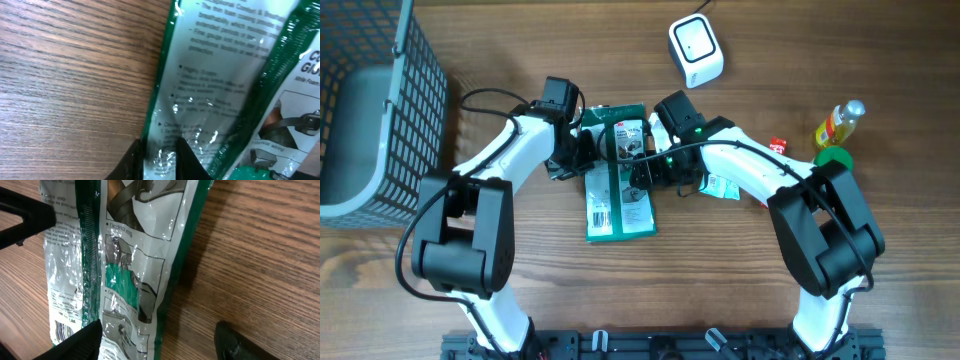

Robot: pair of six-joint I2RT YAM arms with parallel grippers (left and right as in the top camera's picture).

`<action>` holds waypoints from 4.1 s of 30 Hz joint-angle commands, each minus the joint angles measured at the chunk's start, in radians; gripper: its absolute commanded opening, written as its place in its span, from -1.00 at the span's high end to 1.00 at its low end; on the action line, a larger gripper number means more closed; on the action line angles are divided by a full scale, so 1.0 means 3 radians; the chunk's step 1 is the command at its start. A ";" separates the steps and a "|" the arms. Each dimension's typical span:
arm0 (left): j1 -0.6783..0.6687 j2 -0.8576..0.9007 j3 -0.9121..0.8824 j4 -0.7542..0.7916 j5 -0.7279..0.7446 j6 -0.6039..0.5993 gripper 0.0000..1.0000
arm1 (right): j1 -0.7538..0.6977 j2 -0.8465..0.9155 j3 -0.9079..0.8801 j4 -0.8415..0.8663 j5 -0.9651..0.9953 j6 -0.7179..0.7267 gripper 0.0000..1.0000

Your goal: Scan the item barcode

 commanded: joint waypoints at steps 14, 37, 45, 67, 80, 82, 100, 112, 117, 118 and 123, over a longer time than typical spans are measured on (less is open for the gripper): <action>-0.0015 0.0202 -0.0034 0.0027 -0.0083 -0.0069 0.75 | 0.0118 0.0029 -0.0291 0.0448 -0.0191 0.0421 -0.15; -0.0015 0.0202 -0.0034 0.0050 -0.0083 -0.0070 0.92 | 0.0216 0.0029 -0.0851 0.1363 -0.0244 0.0963 0.35; -0.0015 0.0202 -0.0034 0.0052 -0.0083 -0.0067 0.92 | 0.0364 0.0028 -0.0908 0.1765 -0.0244 0.0651 0.91; 0.0662 -0.0444 0.0354 0.0224 -0.0081 0.0347 -1.00 | 0.0020 -0.0982 -0.0117 0.0529 0.0123 -0.1428 0.91; 0.0662 -0.0444 0.0354 0.0224 -0.0081 0.0347 -1.00 | -0.0029 -0.0909 0.1377 -0.0340 0.2190 -0.3941 0.91; 0.0662 -0.0444 0.0354 0.0224 -0.0081 0.0347 -1.00 | -0.0029 -0.0839 0.1376 -0.0092 0.2389 -0.4058 0.91; 0.0662 -0.0444 0.0354 0.0224 -0.0081 0.0347 -1.00 | -0.0113 0.0554 0.1376 0.2308 0.3473 -0.4779 0.91; 0.0662 -0.0444 0.0354 0.0224 -0.0081 0.0347 -1.00 | -0.0098 0.0577 0.1376 0.1556 0.2916 -0.3464 0.91; 0.0662 -0.0444 0.0354 0.0224 -0.0081 0.0347 -1.00 | -0.0098 0.0566 0.1376 0.1391 0.2707 -0.3274 0.91; 0.0662 -0.0444 0.0354 0.0224 -0.0081 0.0347 -1.00 | -0.0104 0.0526 0.1376 0.1372 0.2717 -0.3276 0.91; 0.0662 -0.0444 0.0354 0.0224 -0.0081 0.0347 -1.00 | -0.0113 0.0094 0.1377 0.1265 0.2683 -0.3271 0.91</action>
